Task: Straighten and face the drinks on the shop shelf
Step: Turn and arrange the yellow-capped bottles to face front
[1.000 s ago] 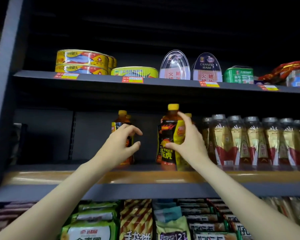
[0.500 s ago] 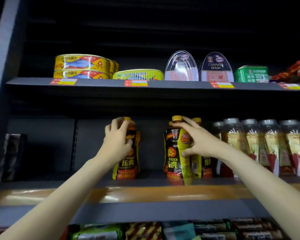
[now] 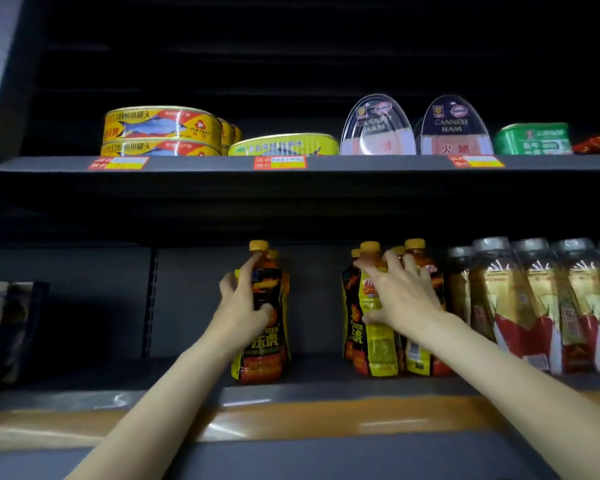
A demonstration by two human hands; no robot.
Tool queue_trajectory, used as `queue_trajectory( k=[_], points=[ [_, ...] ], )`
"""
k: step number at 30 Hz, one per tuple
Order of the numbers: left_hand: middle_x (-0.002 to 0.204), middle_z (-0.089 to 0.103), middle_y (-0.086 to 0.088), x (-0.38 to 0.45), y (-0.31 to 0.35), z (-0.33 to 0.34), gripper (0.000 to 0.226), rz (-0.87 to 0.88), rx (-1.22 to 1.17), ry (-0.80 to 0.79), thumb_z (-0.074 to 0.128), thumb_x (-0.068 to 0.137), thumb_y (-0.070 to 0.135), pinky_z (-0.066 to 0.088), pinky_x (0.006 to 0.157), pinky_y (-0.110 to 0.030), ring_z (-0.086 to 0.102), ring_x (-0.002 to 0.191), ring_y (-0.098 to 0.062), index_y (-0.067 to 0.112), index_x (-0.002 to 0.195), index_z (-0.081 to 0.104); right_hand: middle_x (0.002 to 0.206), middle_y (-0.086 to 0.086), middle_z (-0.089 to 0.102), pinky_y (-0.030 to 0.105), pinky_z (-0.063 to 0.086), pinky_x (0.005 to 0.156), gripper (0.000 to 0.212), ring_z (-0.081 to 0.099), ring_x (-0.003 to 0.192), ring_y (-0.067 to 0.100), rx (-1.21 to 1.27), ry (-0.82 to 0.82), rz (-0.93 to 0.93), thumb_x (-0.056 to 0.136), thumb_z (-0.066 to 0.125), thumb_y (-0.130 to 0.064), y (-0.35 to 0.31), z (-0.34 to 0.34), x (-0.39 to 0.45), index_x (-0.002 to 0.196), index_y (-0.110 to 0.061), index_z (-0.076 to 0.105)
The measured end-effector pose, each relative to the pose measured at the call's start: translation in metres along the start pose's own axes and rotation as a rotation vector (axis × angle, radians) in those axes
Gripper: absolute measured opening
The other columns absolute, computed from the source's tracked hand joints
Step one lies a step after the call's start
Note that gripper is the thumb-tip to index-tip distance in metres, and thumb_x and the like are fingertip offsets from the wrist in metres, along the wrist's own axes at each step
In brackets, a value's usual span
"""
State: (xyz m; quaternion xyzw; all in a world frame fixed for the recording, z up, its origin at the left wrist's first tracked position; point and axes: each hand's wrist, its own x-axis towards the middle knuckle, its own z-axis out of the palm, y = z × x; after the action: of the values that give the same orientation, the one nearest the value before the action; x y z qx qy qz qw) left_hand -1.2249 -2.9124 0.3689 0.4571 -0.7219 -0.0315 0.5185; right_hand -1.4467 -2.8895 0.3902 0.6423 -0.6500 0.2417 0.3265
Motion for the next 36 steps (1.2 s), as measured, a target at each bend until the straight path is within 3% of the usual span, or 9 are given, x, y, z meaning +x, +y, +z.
queue_trajectory(
  k=[7, 12, 15, 18, 23, 27, 31, 34, 36],
  points=[
    [0.138, 0.024, -0.012, -0.003, 0.002, -0.004, 0.080, -0.021, -0.004, -0.013, 0.057, 0.087, 0.010, 0.045, 0.092, -0.041, 0.049, 0.108, -0.033, 0.046, 0.141, 0.010, 0.149, 0.013, 0.025, 0.042, 0.026, 0.105, 0.089, 0.019, 0.138, 0.033, -0.191, 0.017, -0.020, 0.080, 0.064, -0.054, -0.009, 0.003, 0.010, 0.149, -0.028, 0.014],
    [0.139, 0.030, -0.011, -0.003, 0.000, -0.010, 0.072, -0.023, -0.129, 0.081, 0.051, 0.090, 0.006, 0.039, 0.072, -0.025, 0.044, 0.095, -0.017, 0.039, 0.142, 0.015, 0.150, 0.016, 0.024, 0.046, 0.021, 0.109, 0.090, 0.014, 0.140, 0.035, -0.249, 0.052, 0.004, 0.083, 0.056, -0.060, -0.018, -0.005, 0.011, 0.150, -0.025, 0.009],
    [0.136, 0.037, -0.011, -0.001, -0.004, -0.015, 0.058, -0.036, -0.212, 0.242, 0.050, 0.092, 0.009, 0.042, 0.075, -0.028, 0.044, 0.092, -0.015, 0.032, 0.139, 0.026, 0.149, 0.015, 0.025, 0.045, 0.024, 0.109, 0.086, 0.019, 0.138, 0.035, 0.101, 0.122, -0.091, 0.082, 0.060, -0.056, -0.041, -0.014, 0.019, 0.149, -0.026, 0.014],
    [0.135, 0.040, -0.011, 0.002, -0.007, -0.018, 0.048, -0.065, -0.248, 0.348, 0.049, 0.091, 0.009, 0.043, 0.091, -0.039, 0.051, 0.106, -0.024, 0.023, 0.135, 0.033, 0.147, 0.012, 0.032, 0.040, 0.030, 0.109, 0.096, 0.028, 0.137, 0.032, 0.688, -0.137, -0.257, 0.075, 0.076, -0.039, -0.085, -0.013, 0.033, 0.148, -0.033, 0.014],
    [0.131, 0.046, -0.010, 0.005, -0.014, -0.023, 0.042, -0.129, -0.297, 0.443, 0.047, 0.092, 0.008, 0.039, 0.086, -0.033, 0.048, 0.107, -0.021, 0.016, 0.131, 0.036, 0.138, 0.008, 0.046, 0.036, 0.038, 0.101, 0.100, 0.042, 0.130, 0.029, 0.993, -0.045, -0.113, 0.070, 0.081, -0.030, -0.135, 0.018, 0.044, 0.145, -0.037, 0.015],
    [0.132, 0.044, -0.010, 0.003, -0.012, -0.021, 0.041, -0.109, -0.273, 0.394, 0.050, 0.091, 0.010, 0.038, 0.092, -0.034, 0.047, 0.117, -0.025, 0.013, 0.130, 0.037, 0.134, 0.006, 0.050, 0.034, 0.041, 0.098, 0.096, 0.047, 0.123, 0.026, 1.095, -0.034, -0.022, 0.064, 0.085, -0.024, -0.123, 0.010, 0.032, 0.139, -0.034, 0.026],
    [0.123, 0.050, -0.007, -0.003, 0.011, -0.027, 0.032, -0.039, -0.229, 0.248, 0.049, 0.091, 0.009, 0.038, 0.085, -0.025, 0.052, 0.112, -0.021, 0.011, 0.123, 0.047, 0.118, -0.002, 0.056, 0.036, 0.046, 0.095, 0.084, 0.054, 0.113, 0.020, 1.214, 0.086, 0.062, 0.056, 0.090, -0.017, -0.085, -0.015, -0.010, 0.118, -0.040, 0.037],
    [0.105, 0.060, -0.003, -0.021, 0.043, -0.041, 0.018, 0.021, -0.415, -0.038, 0.052, 0.092, 0.014, 0.047, 0.087, -0.033, 0.059, 0.096, -0.014, 0.018, 0.110, 0.054, 0.110, -0.007, 0.056, 0.043, 0.051, 0.092, 0.081, 0.058, 0.105, 0.016, 1.420, 0.209, 0.156, 0.059, 0.088, -0.012, -0.054, -0.034, -0.046, 0.118, -0.038, 0.039],
    [0.107, 0.061, 0.002, -0.041, 0.056, -0.044, 0.026, 0.098, -0.342, -0.269, 0.059, 0.090, 0.025, 0.046, 0.090, -0.030, 0.058, 0.097, -0.009, 0.023, 0.115, 0.053, 0.112, -0.005, 0.056, 0.040, 0.055, 0.084, 0.079, 0.060, 0.102, 0.014, 1.630, 0.265, 0.221, 0.063, 0.085, -0.010, -0.038, -0.048, -0.061, 0.122, -0.035, 0.040]
  ],
)
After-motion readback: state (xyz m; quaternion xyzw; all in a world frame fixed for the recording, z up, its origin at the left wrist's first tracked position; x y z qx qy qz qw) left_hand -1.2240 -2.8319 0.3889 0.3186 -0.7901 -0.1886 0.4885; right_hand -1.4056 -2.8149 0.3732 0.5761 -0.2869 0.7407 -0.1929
